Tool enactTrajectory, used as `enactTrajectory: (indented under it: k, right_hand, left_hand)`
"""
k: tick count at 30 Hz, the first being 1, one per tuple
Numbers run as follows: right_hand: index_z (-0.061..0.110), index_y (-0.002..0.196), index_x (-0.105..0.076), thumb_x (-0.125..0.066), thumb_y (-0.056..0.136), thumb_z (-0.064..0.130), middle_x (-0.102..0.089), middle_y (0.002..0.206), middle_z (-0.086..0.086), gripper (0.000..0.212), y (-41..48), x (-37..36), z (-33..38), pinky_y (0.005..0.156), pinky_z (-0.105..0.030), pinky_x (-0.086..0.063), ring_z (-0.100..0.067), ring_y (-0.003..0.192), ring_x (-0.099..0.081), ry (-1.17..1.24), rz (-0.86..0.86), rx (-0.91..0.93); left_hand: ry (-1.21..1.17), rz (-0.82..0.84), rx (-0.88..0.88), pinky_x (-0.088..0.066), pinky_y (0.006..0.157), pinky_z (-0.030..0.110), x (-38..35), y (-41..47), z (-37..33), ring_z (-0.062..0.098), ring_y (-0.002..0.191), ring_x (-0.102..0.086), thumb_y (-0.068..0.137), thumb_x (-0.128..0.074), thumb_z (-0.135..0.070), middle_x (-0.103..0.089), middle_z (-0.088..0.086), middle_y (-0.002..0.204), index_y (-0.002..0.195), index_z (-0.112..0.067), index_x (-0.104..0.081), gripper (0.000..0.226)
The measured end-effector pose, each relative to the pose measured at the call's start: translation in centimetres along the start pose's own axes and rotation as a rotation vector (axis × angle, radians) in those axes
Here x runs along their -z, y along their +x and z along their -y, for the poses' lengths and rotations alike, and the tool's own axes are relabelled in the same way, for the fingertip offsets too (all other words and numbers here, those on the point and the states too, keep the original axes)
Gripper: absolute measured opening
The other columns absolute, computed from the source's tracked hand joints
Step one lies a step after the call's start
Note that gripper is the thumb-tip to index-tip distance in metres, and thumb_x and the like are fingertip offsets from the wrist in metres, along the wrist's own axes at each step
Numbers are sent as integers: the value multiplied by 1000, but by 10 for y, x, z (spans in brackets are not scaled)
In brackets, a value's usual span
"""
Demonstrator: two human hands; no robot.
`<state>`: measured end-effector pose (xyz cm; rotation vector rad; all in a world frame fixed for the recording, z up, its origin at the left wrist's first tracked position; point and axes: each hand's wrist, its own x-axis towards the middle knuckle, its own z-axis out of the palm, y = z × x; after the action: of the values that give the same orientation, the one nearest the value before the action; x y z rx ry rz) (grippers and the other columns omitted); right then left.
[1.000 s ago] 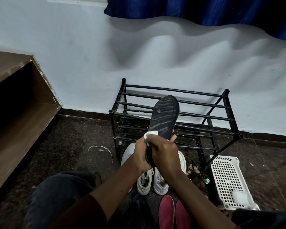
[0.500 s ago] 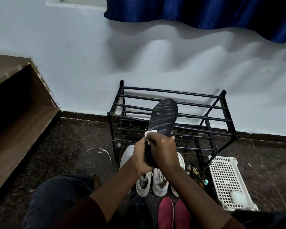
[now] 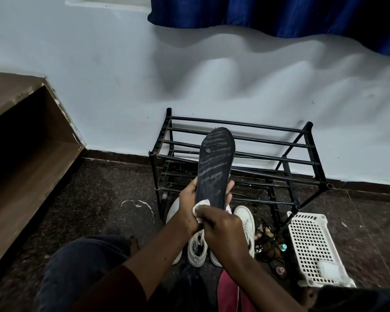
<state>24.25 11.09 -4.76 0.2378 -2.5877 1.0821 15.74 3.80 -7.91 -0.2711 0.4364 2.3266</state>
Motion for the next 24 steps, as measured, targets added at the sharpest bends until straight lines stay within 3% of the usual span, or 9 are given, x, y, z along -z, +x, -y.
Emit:
enactTrajectory:
  k: [3, 5, 6, 7, 8, 10, 13, 17, 24]
  right_hand:
    - [10, 72, -61, -41, 75, 10, -60, 63, -3, 20, 8, -2, -5, 53, -34, -48, -16, 59, -57, -97, -33, 40]
    - [9, 83, -65, -39, 82, 9, -59, 69, 3, 26, 22, -8, 5, 77, -31, -49, -7, 69, -57, 51, -257, -31]
    - [6, 89, -66, -40, 84, 6, -57, 71, 9, 26, 30, -11, 2, 93, -20, -40, 3, 76, -55, 105, -354, -76]
    - [3, 85, -66, -44, 82, -1, -55, 69, 12, 22, 37, -8, 1, 92, -6, -29, 7, 73, -53, 46, -286, -58]
    - [1, 76, -65, -48, 76, -7, -57, 63, 7, 18, 44, 2, 4, 78, -2, -32, 1, 65, -55, 1, -148, -68]
    - [3, 71, -63, -52, 70, -8, -63, 65, -8, 15, 56, 11, -11, 56, -19, -39, -22, 59, -59, -122, -47, -71]
    - [4, 83, -64, -52, 77, -7, -67, 78, -12, 17, 66, 15, -17, 60, -35, -47, -27, 70, -62, -144, -73, -136]
    - [6, 86, -64, -53, 76, -9, -67, 79, -10, 21, 53, 8, -7, 63, -29, -46, -25, 71, -63, -93, -60, -98]
    - [14, 98, -67, -52, 73, 0, -70, 91, -3, 32, 4, 0, 2, 69, -26, -50, -18, 81, -66, -54, 23, -32]
  left_hand:
    - [0, -3, 9, -51, 87, 37, 0, 2, 2, 29, 120, -54, 97, -33, -49, -54, 14, 132, 140, -4, -42, 63]
    - [10, -16, 8, -49, 91, 37, 1, 2, 4, 29, 121, -54, 96, -35, -50, -55, 14, 132, 138, -4, -45, 63]
    - [23, -21, 10, -49, 92, 37, -1, 1, 5, 29, 119, -56, 96, -36, -51, -57, 13, 130, 135, -5, -49, 62]
    - [41, -26, 16, -50, 92, 37, -3, -1, 7, 28, 113, -60, 94, -38, -50, -60, 12, 124, 129, -6, -54, 58]
    - [59, -25, 28, -50, 92, 37, -5, -3, 8, 27, 106, -63, 92, -42, -48, -63, 12, 116, 122, -7, -58, 54]
    - [86, -6, 56, -49, 91, 36, -9, -6, 11, 27, 101, -64, 87, -47, -45, -64, 13, 109, 115, -7, -62, 50]
    - [103, 11, 51, -53, 87, 36, -8, -7, 10, 27, 100, -66, 89, -44, -45, -65, 14, 110, 115, -6, -63, 50]
    - [99, 7, 25, -45, 99, 38, -1, -2, 5, 28, 115, -56, 95, -38, -48, -57, 14, 122, 129, -6, -53, 56]
    - [45, -31, -15, -56, 82, 39, 9, 5, -4, 33, 100, -64, 86, -24, -73, -59, 23, 121, 118, 3, -62, 91]
